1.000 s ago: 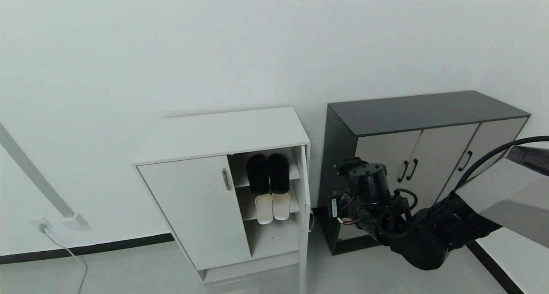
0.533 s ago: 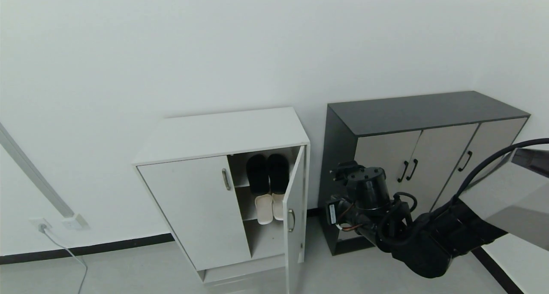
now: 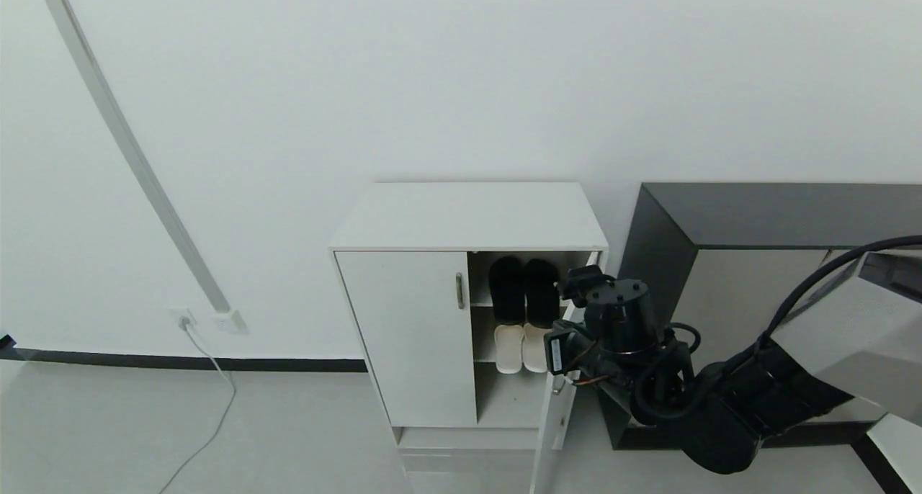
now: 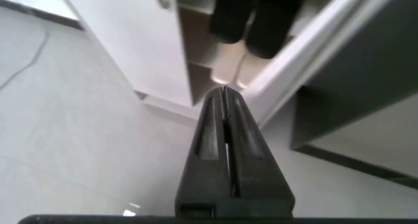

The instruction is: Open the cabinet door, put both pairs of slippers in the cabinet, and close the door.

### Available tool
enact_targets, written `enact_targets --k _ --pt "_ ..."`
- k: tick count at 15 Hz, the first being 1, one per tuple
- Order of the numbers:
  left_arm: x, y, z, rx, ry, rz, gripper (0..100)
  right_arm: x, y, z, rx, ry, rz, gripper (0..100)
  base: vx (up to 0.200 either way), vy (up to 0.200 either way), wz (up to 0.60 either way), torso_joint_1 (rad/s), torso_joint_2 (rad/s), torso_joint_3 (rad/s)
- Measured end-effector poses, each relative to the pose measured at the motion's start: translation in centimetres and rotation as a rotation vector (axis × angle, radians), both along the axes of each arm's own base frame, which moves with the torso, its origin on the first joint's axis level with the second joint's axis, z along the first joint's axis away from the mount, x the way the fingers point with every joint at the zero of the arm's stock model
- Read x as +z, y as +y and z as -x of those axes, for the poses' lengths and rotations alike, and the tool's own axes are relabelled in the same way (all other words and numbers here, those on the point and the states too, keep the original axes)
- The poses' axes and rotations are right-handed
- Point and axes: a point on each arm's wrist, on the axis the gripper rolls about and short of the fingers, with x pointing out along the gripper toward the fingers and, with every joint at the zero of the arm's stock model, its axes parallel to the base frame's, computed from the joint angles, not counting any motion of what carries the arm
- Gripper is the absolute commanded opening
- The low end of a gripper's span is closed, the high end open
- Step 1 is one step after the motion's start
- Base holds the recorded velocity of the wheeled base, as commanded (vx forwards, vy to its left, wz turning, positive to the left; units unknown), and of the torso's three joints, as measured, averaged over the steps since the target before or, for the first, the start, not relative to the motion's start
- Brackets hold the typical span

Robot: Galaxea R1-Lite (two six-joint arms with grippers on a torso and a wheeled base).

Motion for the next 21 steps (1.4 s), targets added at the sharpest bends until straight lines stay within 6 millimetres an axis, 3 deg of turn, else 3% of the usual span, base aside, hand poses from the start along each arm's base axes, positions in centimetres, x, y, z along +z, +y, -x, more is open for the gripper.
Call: enact_targets --k 6,11,21 --pt "0.0 0.0 0.0 0.0 0.0 -0.001 0 1.5 -2.1 -0.6 -0.13 -0.057 0.087 0 0.033 0.0 0.0 0.0 0.0 0.0" --pt "0.0 0.0 0.0 -0.001 0.001 -0.002 0 -0.5 -4.4 0.7 -0.122 0.049 0.186 0 0.2 0.0 0.0 -0.002 0.0 0.004" --pt "0.0 0.0 0.0 -0.001 0.0 -0.001 0 -2.9 -3.8 1.2 -0.056 0.108 0.201 0 0.0 0.0 0.0 0.0 0.0 0.0"
